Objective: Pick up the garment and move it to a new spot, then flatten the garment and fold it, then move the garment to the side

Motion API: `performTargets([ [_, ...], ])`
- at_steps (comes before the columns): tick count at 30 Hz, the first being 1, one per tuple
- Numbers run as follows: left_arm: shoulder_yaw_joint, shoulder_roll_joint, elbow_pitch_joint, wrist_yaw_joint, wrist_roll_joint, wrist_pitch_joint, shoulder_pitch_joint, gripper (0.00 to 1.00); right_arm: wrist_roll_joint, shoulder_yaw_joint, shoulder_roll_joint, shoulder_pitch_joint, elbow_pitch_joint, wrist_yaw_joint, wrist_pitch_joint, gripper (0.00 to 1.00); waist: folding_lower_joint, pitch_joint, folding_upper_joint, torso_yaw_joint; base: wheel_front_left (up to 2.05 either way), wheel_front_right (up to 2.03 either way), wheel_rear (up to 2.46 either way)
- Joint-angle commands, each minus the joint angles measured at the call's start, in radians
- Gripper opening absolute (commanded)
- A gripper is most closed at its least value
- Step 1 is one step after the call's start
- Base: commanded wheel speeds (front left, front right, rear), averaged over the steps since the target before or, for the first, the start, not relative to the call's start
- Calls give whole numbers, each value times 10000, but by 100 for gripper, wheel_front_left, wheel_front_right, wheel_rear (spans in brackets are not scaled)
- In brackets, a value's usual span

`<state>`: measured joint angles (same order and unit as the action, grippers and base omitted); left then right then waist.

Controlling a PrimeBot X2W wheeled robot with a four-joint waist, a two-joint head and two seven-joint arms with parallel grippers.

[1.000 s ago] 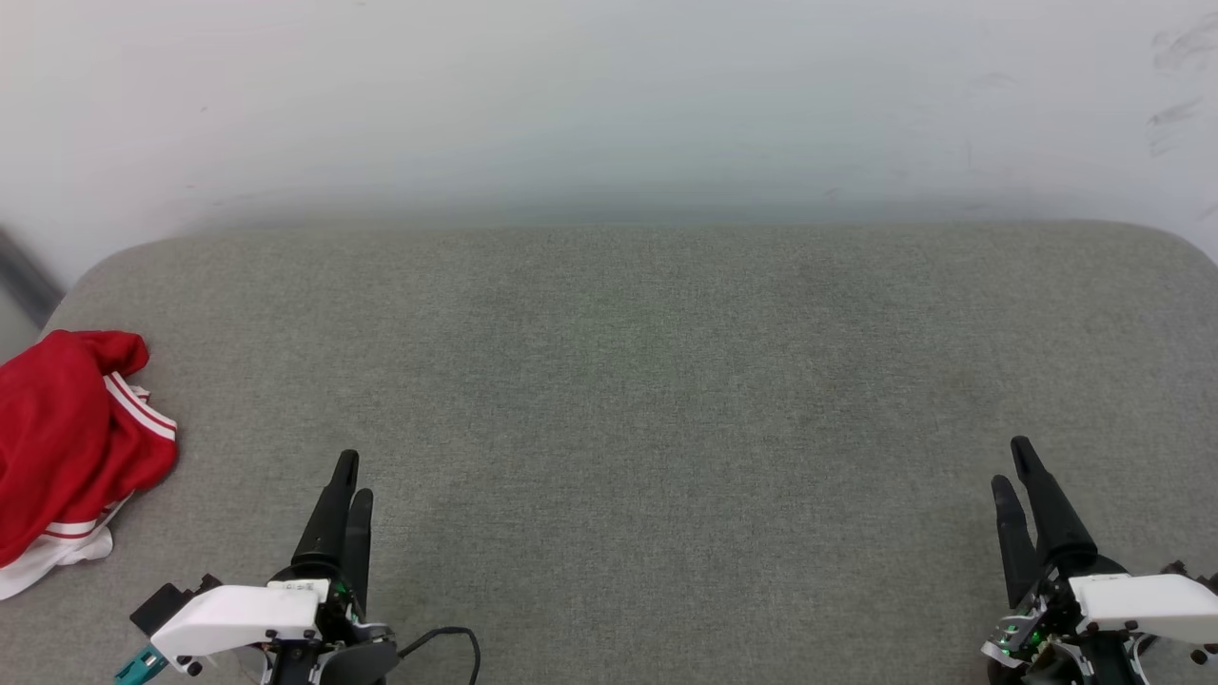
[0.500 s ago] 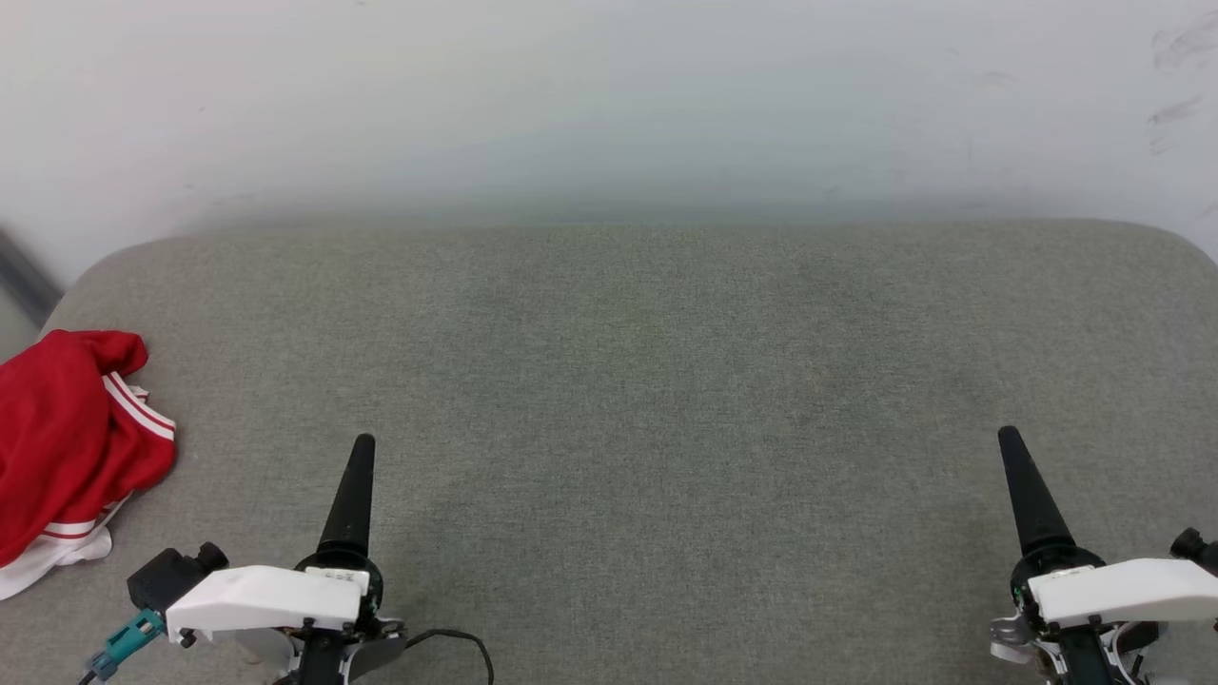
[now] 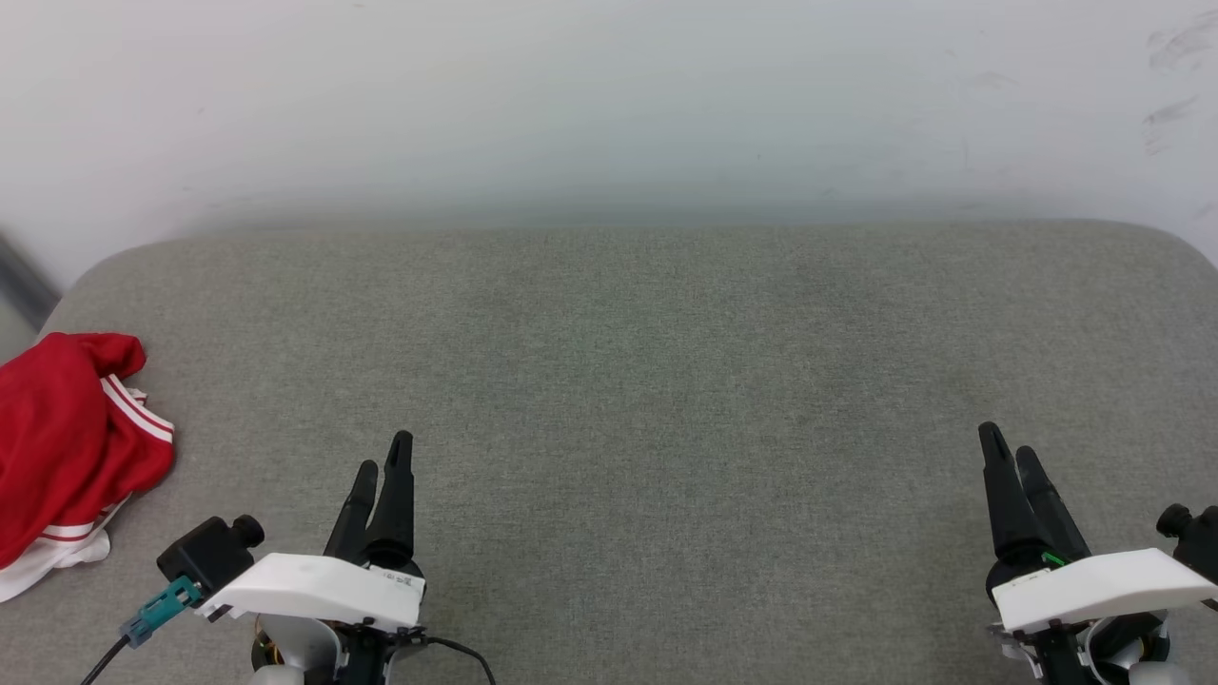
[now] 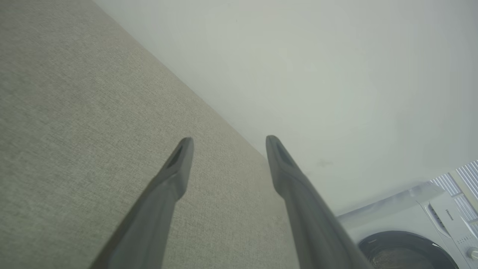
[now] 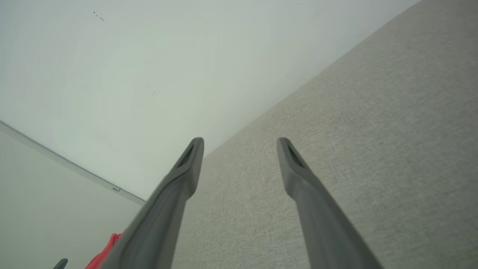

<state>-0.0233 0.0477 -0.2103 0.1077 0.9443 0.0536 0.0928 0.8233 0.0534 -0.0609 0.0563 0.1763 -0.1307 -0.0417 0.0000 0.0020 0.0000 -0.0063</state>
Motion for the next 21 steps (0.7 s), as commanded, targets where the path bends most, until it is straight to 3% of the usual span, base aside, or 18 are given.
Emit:
performTargets([
  [1, -53, 40, 147, -22, -340, 93, 285, 100, -356, -23, -53, 36, -179, -1, -54, 100, 0, -5, 0, 0, 0, 0, 0],
  [21, -629, 177, -204, -370, -3393, 724, 429, 100, -3706, -85, -53, -159, -525, -1, -206, 100, 0, -86, 0, -21, 0, 0, 0],
])
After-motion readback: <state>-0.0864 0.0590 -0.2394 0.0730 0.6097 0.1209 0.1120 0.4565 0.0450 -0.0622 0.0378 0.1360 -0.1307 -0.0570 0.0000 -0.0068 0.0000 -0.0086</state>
